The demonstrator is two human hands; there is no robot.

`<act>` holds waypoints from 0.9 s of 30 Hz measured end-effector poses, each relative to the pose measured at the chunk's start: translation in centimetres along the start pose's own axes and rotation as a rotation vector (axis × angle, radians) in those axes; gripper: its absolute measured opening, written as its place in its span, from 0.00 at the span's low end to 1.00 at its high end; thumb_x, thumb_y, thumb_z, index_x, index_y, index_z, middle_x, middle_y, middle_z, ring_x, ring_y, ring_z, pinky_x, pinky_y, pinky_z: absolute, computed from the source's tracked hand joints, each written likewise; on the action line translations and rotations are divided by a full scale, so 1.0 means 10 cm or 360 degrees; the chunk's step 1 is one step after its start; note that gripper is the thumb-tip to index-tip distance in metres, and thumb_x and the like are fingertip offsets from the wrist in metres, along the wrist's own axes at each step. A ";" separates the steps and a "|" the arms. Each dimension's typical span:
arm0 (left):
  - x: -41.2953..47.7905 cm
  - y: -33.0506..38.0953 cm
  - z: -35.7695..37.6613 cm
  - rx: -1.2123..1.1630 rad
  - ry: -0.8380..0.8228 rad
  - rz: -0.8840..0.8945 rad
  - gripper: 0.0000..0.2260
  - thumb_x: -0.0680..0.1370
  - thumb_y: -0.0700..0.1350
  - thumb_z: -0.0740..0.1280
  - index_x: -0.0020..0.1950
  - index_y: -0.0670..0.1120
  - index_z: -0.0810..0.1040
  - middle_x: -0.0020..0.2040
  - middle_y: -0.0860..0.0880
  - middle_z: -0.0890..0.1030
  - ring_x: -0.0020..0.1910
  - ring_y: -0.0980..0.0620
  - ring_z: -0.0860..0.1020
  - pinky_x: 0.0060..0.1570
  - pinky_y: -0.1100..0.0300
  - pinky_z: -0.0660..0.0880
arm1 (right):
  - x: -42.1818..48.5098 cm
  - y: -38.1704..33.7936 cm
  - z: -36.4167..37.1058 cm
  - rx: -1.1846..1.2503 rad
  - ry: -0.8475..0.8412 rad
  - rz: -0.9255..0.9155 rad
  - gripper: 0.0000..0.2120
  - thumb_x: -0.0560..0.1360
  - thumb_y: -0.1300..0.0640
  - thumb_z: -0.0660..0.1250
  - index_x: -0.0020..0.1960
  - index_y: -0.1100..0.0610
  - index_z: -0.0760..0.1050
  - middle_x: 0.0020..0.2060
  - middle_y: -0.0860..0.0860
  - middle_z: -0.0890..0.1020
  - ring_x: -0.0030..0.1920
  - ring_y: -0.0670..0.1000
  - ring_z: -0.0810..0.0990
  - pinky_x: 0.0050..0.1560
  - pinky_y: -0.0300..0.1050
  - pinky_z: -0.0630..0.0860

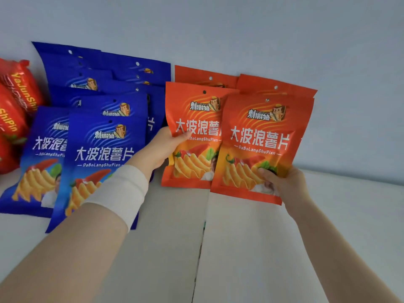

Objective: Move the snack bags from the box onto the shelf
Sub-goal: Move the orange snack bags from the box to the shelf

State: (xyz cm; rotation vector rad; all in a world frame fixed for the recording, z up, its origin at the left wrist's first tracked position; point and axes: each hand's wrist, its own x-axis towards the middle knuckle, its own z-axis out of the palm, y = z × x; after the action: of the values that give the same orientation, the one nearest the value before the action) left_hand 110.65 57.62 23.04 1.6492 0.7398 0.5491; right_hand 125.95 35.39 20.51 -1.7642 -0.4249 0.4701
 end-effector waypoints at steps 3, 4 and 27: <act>0.18 -0.03 0.01 0.0071 0.0084 -0.0016 0.17 0.78 0.46 0.65 0.66 0.47 0.72 0.61 0.50 0.78 0.61 0.51 0.76 0.59 0.57 0.71 | 0.16 0.05 0.08 -0.0043 0.0023 -0.0036 0.09 0.69 0.58 0.74 0.45 0.53 0.75 0.34 0.47 0.80 0.35 0.48 0.78 0.36 0.41 0.74; 0.22 -0.05 0.03 0.0096 0.0134 -0.0006 0.18 0.78 0.47 0.66 0.67 0.46 0.71 0.62 0.49 0.77 0.61 0.50 0.75 0.59 0.57 0.71 | 0.19 0.05 0.11 -0.0054 0.0037 -0.0052 0.11 0.69 0.58 0.74 0.48 0.53 0.75 0.36 0.46 0.79 0.36 0.46 0.78 0.35 0.39 0.73; -0.10 -0.10 0.46 0.1455 0.0868 0.0562 0.32 0.76 0.48 0.67 0.75 0.42 0.56 0.75 0.40 0.56 0.75 0.42 0.55 0.72 0.51 0.57 | -0.08 0.23 0.31 -0.1089 0.0680 -0.0307 0.41 0.73 0.43 0.65 0.75 0.63 0.52 0.70 0.60 0.62 0.70 0.60 0.58 0.68 0.54 0.57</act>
State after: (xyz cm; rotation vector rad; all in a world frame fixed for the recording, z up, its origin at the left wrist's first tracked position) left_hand 113.00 53.86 21.19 2.5459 1.2167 1.0336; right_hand 123.74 37.06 17.65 -2.3762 -0.4740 -0.2303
